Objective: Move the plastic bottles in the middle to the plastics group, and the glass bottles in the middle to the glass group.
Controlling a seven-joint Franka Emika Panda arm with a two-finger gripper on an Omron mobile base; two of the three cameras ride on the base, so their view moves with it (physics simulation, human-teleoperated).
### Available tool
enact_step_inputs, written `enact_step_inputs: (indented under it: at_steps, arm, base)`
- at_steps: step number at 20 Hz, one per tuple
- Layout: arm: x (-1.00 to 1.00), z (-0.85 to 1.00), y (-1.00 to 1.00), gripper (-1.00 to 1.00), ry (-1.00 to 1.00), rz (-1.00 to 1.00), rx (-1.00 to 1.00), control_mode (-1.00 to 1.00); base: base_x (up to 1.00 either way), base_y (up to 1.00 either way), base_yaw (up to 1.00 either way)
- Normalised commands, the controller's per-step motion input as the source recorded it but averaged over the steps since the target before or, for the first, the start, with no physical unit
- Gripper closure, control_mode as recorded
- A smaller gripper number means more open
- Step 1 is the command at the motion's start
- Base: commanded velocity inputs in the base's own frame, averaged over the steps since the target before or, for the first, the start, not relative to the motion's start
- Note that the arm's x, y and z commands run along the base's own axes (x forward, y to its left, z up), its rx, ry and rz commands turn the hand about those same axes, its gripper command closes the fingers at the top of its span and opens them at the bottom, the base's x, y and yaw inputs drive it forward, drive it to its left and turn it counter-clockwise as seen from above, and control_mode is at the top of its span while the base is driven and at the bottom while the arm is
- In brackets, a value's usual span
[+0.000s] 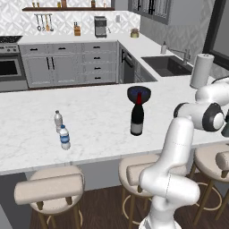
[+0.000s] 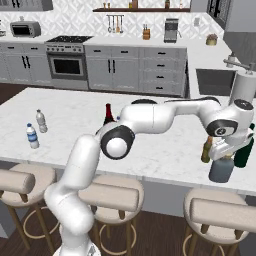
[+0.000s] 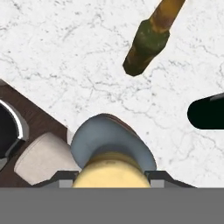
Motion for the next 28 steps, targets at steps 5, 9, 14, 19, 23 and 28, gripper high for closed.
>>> enact_step_inputs:
  at_steps: [5, 9, 14, 19, 23, 28]
  arm:
    - [0.4, 0.0, -0.21, 1.0, 0.08, 0.06, 0.05, -1.0]
    - [0.39, -0.11, 0.0, 1.0, 0.02, 0.03, 0.0, -1.0]
    - [0.13, -0.56, 0.0, 1.0, 0.0, 0.01, -0.05, -1.0]
    - [0.0, -0.64, 0.0, 1.0, 0.0, 0.02, -0.13, -1.0]
    - [0.0, -0.63, 0.16, 1.0, 0.0, 0.0, -0.16, -1.0]
    - [-0.03, -0.61, 0.26, 1.0, -0.01, 0.0, -0.16, -1.0]
  base:
    - [0.0, 0.0, 0.0]
    - [0.0, 0.0, 0.0]
    - [0.0, 0.0, 0.0]
    - [0.0, 0.0, 0.0]
    - [0.0, 0.0, 0.0]
    - [0.0, 0.0, 0.0]
